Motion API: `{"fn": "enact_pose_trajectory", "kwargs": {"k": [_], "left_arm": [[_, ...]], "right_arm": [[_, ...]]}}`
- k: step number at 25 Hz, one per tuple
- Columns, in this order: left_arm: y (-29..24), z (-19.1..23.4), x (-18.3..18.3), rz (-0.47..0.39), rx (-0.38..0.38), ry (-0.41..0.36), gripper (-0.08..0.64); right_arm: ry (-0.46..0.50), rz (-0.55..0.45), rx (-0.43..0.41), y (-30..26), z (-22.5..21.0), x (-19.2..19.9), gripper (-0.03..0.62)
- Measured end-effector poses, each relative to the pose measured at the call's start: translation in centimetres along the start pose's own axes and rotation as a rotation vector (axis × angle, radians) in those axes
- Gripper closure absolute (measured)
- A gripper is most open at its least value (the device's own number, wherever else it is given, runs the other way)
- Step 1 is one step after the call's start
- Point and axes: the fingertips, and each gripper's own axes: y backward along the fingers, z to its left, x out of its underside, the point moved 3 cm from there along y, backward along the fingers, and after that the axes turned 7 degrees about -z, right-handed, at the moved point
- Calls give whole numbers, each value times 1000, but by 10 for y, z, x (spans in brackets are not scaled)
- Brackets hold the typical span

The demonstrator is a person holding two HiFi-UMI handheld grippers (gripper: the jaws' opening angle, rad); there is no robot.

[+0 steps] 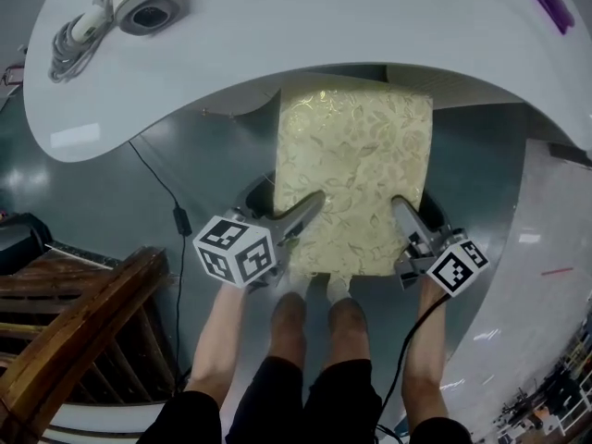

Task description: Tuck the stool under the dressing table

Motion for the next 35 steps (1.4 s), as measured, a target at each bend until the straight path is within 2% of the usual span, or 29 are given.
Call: {"fn": "enact_pose_trajectory", "kwargs": {"k": [12,21,30,35], "left_arm": [[9,-5,-2,-78,-3,-19,141],[14,-6,-1,-110,-14,-4,143],[10,-5,-1,-126,11,-27,143],[14,-6,-1,-162,26,-41,144]], "right_arm": [[50,-13,-63,-2,7,-7,256],[65,3,-91,-5,10,-10,256],[84,-23,-92,-4,7,-10,256],[114,-39,-113,-3,12,-11,257]]}}
